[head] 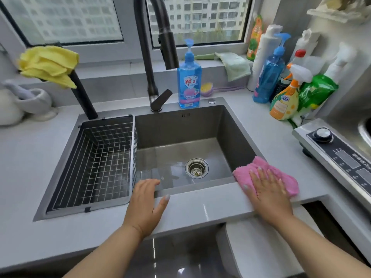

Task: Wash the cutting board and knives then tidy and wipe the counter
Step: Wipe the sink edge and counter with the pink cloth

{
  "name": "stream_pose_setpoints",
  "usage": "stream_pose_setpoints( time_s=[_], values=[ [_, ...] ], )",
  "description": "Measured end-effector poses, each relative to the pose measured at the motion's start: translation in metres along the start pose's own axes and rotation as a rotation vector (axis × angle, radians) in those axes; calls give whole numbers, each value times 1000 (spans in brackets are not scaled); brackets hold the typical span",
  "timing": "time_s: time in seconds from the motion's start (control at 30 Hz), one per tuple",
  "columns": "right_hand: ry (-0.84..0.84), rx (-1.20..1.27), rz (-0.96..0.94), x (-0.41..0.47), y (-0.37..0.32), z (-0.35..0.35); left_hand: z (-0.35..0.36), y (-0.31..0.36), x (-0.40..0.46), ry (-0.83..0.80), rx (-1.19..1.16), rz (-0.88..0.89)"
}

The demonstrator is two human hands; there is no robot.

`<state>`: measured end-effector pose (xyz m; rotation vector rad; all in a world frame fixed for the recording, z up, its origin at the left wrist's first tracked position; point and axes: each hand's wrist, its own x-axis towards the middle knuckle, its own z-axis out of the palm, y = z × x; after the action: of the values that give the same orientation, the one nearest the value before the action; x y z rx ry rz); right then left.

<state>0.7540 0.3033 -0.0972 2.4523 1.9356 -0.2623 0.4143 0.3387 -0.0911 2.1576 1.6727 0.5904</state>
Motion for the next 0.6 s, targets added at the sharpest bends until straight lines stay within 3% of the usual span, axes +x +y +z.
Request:
stream_pose_setpoints(
  time_s=[0.23,0.4,0.5,0.6],
  values=[
    [-27,-39,-113,-29,-116,8,-37,-43,-33,151,91,-229],
    [-57,-18,-289,-53,-202,33,-70,-103,-57,120,213,-475],
    [-20,-7,-350,-67,-247,43,-88,-113,-66,-4,263,-451],
    [-17,37,-311,-85,-291,49,-100,-122,-71,-40,110,-400]
  ],
)
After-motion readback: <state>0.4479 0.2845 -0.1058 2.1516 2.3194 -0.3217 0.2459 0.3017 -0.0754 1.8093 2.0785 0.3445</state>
